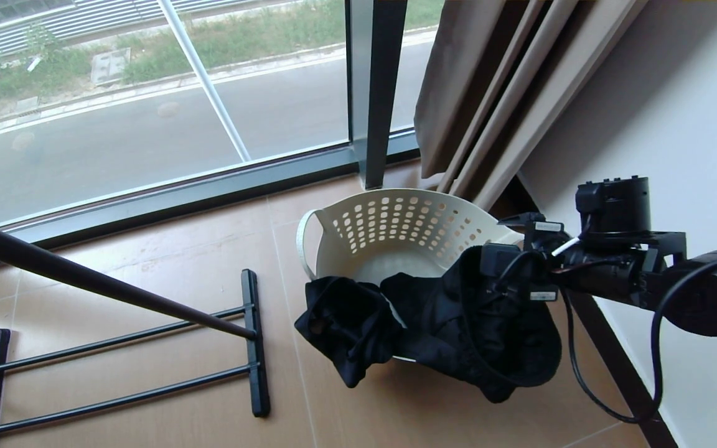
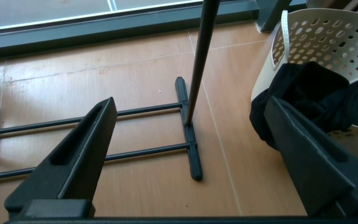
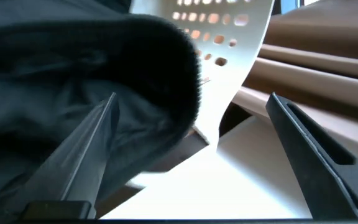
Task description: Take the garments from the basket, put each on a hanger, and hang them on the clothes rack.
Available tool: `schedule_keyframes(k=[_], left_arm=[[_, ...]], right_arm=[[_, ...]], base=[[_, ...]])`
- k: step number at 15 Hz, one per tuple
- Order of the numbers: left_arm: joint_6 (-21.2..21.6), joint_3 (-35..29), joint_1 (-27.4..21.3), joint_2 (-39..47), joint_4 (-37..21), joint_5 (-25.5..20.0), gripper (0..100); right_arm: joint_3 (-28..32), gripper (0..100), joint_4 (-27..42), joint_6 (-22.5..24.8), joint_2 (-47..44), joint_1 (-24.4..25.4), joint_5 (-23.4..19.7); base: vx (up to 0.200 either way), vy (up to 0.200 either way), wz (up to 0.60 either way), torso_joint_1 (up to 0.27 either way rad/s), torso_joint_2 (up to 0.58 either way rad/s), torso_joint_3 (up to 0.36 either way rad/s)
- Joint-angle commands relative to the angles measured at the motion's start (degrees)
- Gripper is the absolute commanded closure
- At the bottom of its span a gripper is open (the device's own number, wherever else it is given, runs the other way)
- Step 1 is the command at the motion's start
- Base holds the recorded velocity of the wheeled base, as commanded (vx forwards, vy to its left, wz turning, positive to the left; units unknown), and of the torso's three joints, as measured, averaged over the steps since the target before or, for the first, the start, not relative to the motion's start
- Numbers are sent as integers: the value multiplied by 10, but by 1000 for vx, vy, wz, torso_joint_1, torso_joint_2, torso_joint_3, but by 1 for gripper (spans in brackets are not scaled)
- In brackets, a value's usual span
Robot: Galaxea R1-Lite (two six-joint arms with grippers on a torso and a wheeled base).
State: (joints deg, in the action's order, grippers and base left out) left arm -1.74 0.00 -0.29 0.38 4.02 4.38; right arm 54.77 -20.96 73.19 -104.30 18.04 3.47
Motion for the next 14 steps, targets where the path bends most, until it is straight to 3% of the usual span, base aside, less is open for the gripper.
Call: schedule_keyframes(k=[1,10,11,14], left_arm=[[0,0,0,0,0,0,0],[0,0,-1,0,0,0,0],[0,0,0,0,0,0,0],[0,0,-1,0,0,0,0]], right_arm=[[54,0,0,5,-70,-8,4],[163,0,2,19,-143,-36,6],[162,100,2,18,-142,-36,6],[157,100,3,18,-138,-36,6]], base=[[0,0,0,0,0,0],[0,0,0,0,0,0],[0,0,0,0,0,0],[0,0,0,0,0,0]])
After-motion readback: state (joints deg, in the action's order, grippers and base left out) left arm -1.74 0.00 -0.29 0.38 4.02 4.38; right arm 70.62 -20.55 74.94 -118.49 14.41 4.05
